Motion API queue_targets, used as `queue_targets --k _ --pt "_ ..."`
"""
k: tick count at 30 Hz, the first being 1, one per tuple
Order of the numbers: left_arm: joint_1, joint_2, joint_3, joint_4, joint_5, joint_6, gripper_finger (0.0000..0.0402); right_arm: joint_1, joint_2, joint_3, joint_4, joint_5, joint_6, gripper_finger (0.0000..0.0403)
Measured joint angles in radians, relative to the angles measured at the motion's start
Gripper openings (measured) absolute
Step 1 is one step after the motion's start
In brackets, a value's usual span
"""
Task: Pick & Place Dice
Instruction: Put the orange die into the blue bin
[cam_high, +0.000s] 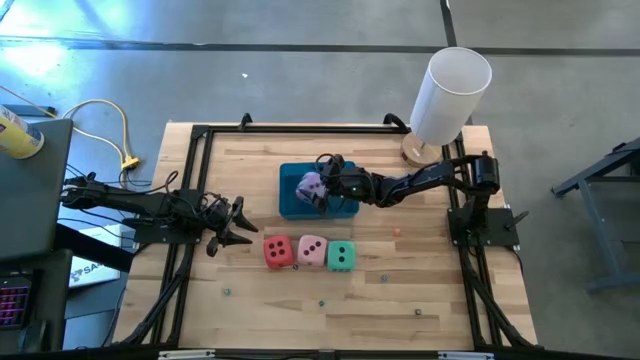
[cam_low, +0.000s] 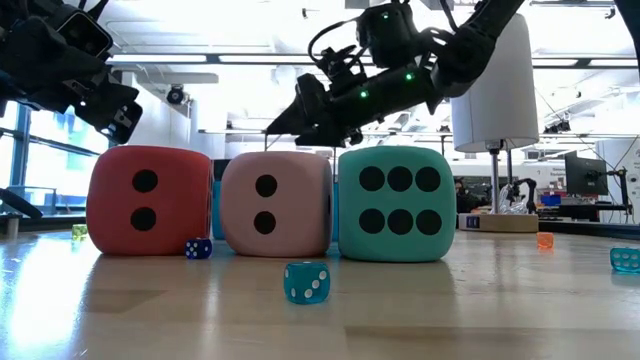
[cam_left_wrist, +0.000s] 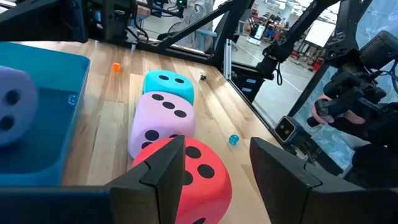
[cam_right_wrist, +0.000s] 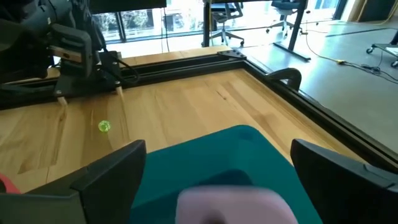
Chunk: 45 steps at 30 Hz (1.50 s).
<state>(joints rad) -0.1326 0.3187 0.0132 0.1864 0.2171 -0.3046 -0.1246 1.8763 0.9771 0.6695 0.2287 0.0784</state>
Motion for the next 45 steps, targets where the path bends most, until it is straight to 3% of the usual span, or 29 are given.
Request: queue_targets --k 12,19,24,36,45 --pt "0.0 0.0 0.0 -0.003 0.0 -0.001 0.0175 0.007 0.0 0.0 0.024 0.001 -0.01 0.0398" --pt "0.0 0.0 0.0 -0.01 0.0 -0.003 0.0175 0.069 0.0 0.0 0.13 0.009 -0.194 0.04" --pt "0.0 0.0 0.0 -0.023 0.0 -0.003 0.0175 0.137 -0.019 0.0 0.214 0.009 -0.243 0.04" --pt "-0.002 0.0 0.0 -0.038 0.0 -0.003 0.0175 0.361 -0.059 0.0 0.19 0.014 -0.243 0.04" --pt "-0.002 0.0 0.0 -0.031 0.0 -0.032 0.0175 0.519 -0.059 0.0 0.036 0.183 -0.143 0.04"
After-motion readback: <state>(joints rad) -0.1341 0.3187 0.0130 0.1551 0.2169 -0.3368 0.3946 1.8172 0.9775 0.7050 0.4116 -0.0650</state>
